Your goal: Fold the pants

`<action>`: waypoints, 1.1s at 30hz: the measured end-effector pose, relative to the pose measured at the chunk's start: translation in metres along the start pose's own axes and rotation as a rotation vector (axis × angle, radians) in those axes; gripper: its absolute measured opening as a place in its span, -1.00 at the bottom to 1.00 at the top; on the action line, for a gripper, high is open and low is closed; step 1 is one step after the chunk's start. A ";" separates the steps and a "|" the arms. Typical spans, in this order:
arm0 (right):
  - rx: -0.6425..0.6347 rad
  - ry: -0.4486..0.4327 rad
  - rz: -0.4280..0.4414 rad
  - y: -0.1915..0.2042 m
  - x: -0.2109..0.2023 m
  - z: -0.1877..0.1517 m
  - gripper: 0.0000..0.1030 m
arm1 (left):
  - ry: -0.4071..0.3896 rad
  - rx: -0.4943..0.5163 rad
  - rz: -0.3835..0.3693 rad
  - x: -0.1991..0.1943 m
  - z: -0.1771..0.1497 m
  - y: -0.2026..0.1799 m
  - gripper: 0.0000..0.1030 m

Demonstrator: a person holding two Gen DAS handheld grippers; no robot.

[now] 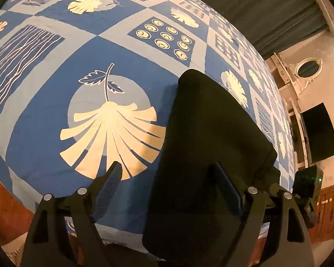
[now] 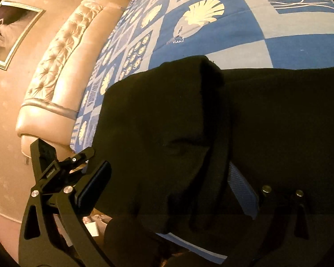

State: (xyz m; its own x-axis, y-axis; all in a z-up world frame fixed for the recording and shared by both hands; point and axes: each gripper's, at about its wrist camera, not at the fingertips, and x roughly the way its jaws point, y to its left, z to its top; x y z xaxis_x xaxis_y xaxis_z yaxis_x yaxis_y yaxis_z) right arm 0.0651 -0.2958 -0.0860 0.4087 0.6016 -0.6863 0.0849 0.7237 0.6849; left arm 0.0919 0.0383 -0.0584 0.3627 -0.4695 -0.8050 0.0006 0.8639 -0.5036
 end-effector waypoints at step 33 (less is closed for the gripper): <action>0.117 -0.109 0.036 -0.088 -0.127 -0.026 -0.90 | 0.076 0.095 -0.081 0.010 -0.016 -0.030 0.60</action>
State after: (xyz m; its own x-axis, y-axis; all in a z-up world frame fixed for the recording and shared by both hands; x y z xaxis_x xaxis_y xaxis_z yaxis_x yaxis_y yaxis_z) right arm -0.0182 -0.4268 -0.0653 0.5090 0.5815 -0.6346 0.1714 0.6541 0.7368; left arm 0.0804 0.0046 -0.0566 0.2865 -0.5480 -0.7859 0.1171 0.8341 -0.5390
